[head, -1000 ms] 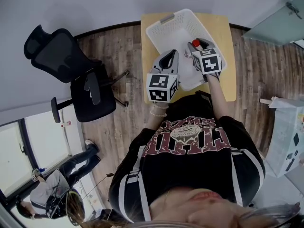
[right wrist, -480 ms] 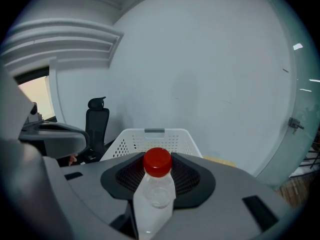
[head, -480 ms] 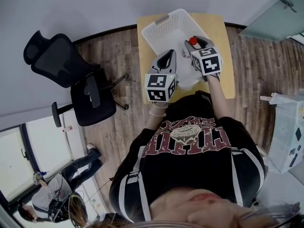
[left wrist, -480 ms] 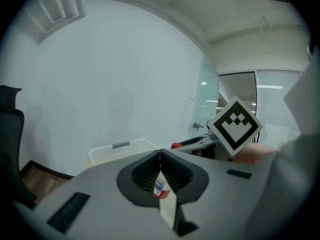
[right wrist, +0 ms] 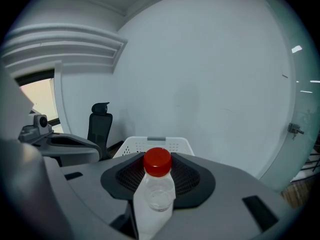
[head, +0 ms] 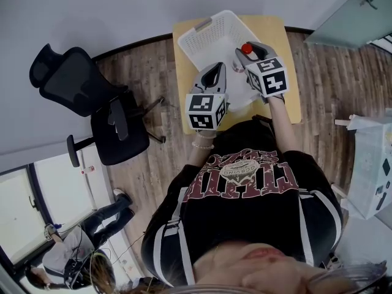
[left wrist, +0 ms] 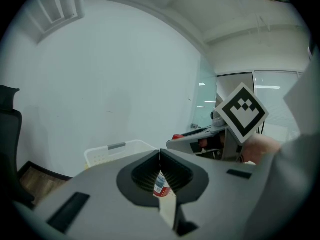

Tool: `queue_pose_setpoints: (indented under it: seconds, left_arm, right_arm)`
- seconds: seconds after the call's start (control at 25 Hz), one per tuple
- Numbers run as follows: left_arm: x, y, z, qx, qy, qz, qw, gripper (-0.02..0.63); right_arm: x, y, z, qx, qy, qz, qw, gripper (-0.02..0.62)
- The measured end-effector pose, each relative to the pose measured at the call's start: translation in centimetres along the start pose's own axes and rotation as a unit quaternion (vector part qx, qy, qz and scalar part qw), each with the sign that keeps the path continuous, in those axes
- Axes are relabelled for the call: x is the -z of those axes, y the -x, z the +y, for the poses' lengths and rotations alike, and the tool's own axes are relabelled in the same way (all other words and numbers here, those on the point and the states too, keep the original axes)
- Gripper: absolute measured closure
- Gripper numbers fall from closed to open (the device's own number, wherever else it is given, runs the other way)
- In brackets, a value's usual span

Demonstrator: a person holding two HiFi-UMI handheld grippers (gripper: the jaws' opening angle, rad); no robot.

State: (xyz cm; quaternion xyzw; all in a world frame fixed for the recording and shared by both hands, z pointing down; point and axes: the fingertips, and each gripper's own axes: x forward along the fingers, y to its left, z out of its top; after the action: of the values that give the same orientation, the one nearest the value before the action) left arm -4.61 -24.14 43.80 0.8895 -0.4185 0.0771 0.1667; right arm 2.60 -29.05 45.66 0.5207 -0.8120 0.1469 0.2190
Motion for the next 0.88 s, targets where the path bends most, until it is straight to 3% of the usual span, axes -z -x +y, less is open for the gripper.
queue_pose_setpoints:
  seconds: [0.88]
  left_arm:
    - [0.1,-0.7,-3.2,0.022,-0.005,0.002,0.9997,0.558]
  right_arm:
    - [-3.0,6.0,-0.8,-0.003,0.007,-0.053,0.999,0.428]
